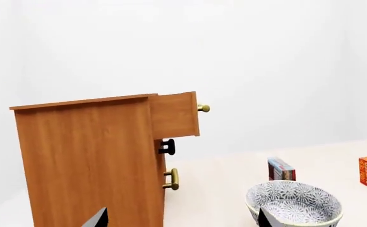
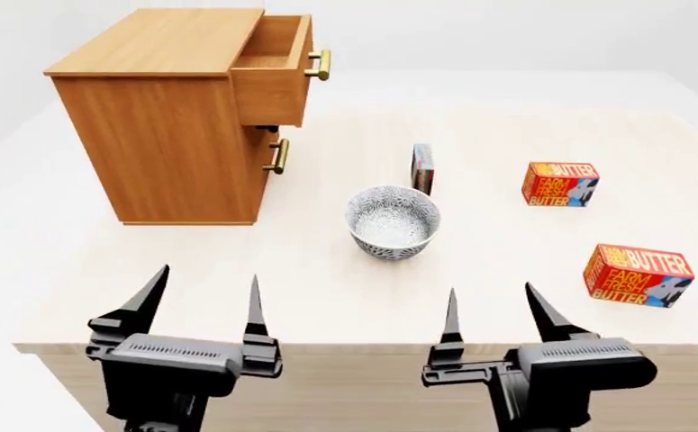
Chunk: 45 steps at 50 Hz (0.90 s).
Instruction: Put the chocolate pudding in the top drawer of the cabinet and close it.
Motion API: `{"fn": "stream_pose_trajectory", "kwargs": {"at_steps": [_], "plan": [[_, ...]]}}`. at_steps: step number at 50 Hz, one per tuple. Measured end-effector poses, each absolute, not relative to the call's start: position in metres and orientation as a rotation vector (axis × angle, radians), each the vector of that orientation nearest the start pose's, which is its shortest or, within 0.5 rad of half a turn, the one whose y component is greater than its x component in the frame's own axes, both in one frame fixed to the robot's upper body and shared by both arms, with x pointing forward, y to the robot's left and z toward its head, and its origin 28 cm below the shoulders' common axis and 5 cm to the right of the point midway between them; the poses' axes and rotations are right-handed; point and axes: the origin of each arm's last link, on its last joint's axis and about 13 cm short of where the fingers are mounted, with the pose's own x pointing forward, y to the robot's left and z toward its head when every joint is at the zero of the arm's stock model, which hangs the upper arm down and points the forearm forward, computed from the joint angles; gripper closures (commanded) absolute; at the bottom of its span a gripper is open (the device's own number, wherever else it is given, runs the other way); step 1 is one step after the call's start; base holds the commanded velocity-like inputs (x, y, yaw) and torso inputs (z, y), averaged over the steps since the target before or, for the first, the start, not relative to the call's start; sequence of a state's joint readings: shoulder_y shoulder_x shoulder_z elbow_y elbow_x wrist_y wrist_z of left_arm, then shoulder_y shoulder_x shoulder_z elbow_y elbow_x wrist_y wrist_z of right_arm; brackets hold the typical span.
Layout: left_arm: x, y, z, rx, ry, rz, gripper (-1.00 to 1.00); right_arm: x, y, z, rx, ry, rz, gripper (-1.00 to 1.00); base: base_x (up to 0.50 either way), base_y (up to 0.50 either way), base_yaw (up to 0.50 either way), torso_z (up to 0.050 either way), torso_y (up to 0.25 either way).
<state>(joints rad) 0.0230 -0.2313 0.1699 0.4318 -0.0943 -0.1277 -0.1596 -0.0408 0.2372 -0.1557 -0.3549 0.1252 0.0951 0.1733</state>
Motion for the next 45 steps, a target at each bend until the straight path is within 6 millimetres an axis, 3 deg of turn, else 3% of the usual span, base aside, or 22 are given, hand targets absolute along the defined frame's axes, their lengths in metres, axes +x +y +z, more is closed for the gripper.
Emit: {"fn": "stream_pose_trajectory", "kwargs": {"at_steps": [18,31,45], "plan": [[0.189,0.215,0.135,0.077,-0.333,-0.034,-1.00,0.195,-0.117,0.115,-0.120,-0.296,0.043,-1.00,0.12,0.00,0.00,0.000,0.000],[0.188,0.213,0.153,0.082,-0.365,-0.037,-1.00,0.197,-0.118,0.124,-0.128,-0.318,0.037,-1.00,0.22,0.00,0.00,0.000,0.000],[0.188,0.210,0.161,0.093,-0.378,-0.062,-1.00,0.196,-0.119,0.126,-0.130,-0.324,0.026,-1.00,0.21,0.00,0.00,0.000,0.000]]}}
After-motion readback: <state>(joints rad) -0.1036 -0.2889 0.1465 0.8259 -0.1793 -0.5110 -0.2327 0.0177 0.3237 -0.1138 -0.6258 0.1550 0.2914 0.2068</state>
